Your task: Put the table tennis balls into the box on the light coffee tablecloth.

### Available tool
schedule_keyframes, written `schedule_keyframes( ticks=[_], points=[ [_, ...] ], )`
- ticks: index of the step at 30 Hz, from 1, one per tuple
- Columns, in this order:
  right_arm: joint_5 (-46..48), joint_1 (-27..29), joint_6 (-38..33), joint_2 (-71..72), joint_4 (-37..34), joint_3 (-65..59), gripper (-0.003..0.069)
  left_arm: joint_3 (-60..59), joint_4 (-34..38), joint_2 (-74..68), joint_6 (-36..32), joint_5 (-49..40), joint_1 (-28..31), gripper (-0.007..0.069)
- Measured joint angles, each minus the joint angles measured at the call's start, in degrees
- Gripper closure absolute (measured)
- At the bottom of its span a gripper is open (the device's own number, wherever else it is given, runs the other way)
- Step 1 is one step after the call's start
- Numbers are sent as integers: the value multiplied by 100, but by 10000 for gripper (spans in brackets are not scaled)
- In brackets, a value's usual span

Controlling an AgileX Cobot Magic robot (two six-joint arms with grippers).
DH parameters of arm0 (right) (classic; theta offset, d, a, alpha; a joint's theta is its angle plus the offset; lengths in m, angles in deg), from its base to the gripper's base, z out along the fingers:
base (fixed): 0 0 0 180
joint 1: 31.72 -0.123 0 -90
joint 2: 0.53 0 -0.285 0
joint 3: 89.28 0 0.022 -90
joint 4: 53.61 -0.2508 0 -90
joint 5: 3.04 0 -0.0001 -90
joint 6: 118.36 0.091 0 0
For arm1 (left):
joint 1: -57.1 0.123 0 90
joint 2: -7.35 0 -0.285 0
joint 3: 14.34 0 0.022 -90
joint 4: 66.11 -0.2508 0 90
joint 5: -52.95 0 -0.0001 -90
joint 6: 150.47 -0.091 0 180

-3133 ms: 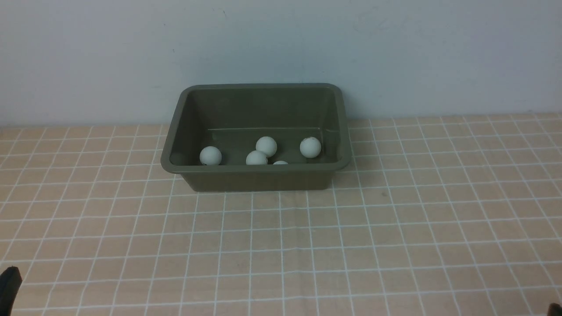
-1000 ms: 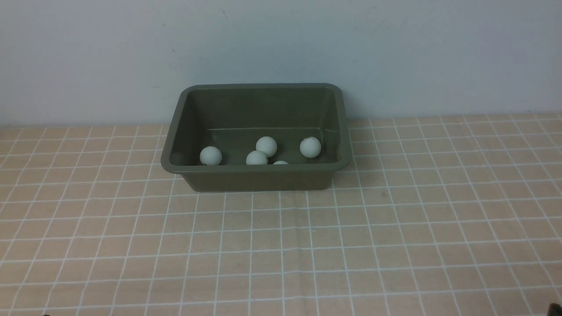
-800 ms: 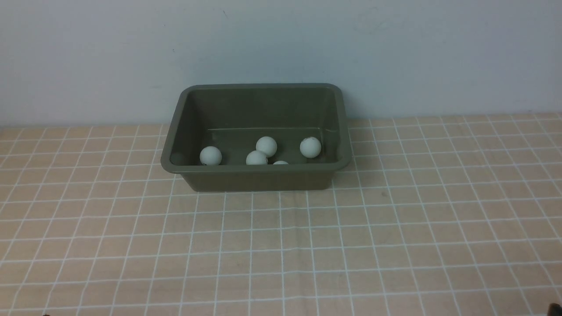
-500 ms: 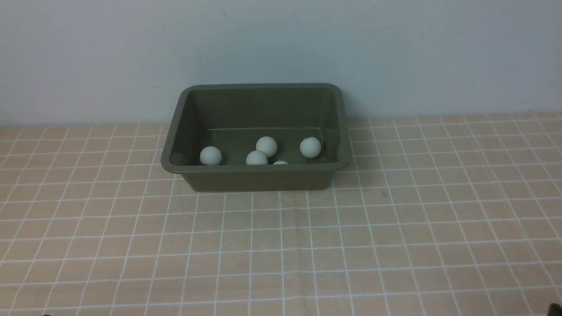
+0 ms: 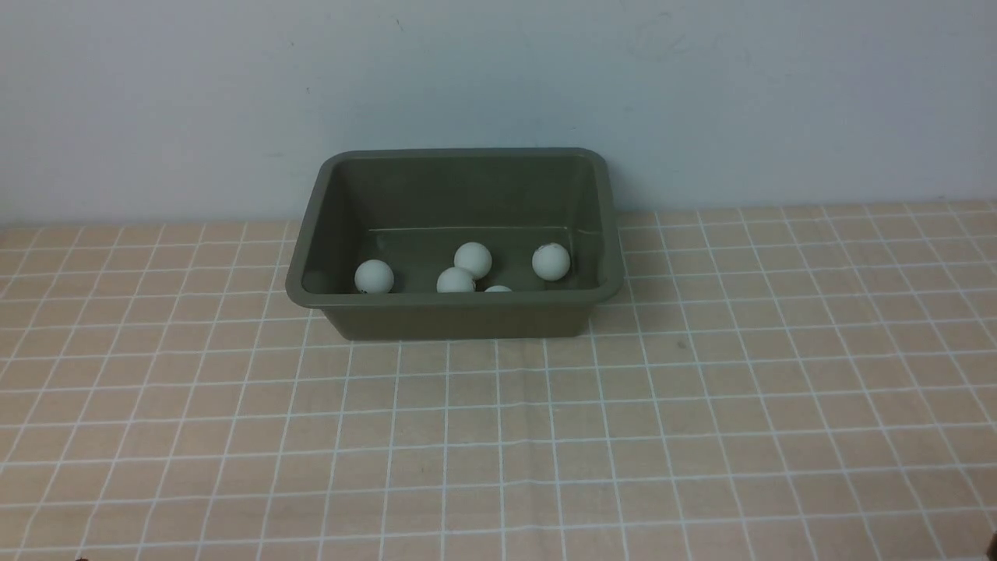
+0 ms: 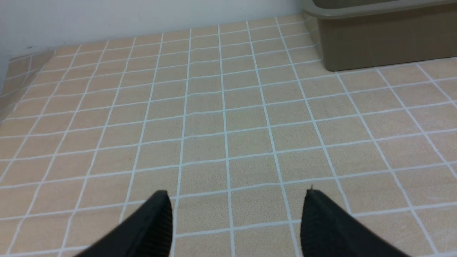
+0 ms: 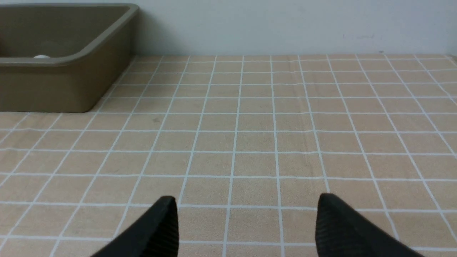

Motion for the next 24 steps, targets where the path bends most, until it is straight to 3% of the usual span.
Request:
schedule_keyframes(
  ticks=[24],
  points=[
    [-87, 0, -21, 0, 271, -16, 192, 0, 0, 0, 5, 0, 0, 221]
  ],
)
